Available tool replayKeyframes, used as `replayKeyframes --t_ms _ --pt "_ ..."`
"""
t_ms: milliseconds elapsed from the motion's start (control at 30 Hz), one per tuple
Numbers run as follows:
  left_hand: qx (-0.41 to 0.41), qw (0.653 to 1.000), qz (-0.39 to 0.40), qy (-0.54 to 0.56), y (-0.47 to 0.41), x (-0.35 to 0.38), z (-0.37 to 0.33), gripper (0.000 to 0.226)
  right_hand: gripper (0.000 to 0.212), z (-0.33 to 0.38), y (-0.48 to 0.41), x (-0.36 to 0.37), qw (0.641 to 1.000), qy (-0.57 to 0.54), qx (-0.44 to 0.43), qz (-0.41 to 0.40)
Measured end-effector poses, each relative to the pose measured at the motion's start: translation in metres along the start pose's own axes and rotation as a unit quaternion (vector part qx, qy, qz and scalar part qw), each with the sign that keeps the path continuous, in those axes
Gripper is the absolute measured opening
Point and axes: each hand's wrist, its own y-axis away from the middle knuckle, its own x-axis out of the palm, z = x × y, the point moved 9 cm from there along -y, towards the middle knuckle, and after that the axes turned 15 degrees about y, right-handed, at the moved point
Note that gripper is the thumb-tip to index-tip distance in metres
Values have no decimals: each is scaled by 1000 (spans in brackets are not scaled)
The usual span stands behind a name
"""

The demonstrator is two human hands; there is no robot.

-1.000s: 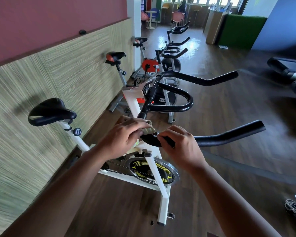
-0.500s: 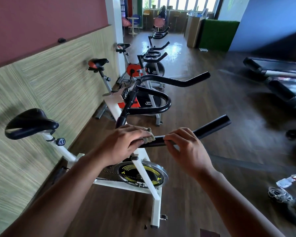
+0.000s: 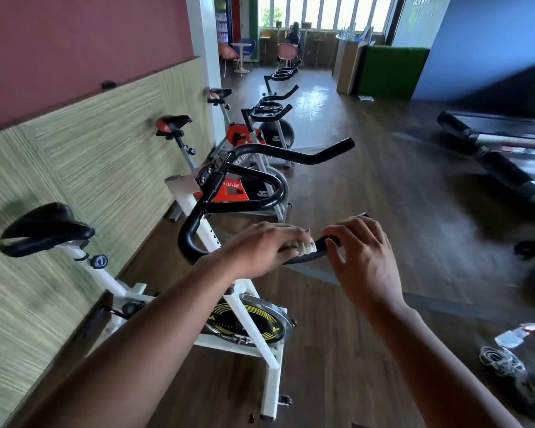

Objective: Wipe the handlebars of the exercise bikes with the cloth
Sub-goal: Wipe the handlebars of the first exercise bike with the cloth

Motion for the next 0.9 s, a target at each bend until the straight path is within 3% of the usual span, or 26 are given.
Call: replayKeyframes --t_ms 233,567,900 --pt "-71 994 77 18 26 -21 23 42 23 -21 2 1 1000 17 17 10" --pt "-58 998 27 24 -15 10 6 40 24 -71 1 4 978 -148 146 3" --pt "-51 999 1 8 -8 8 9 41 20 -80 10 6 971 -163 173 -37"
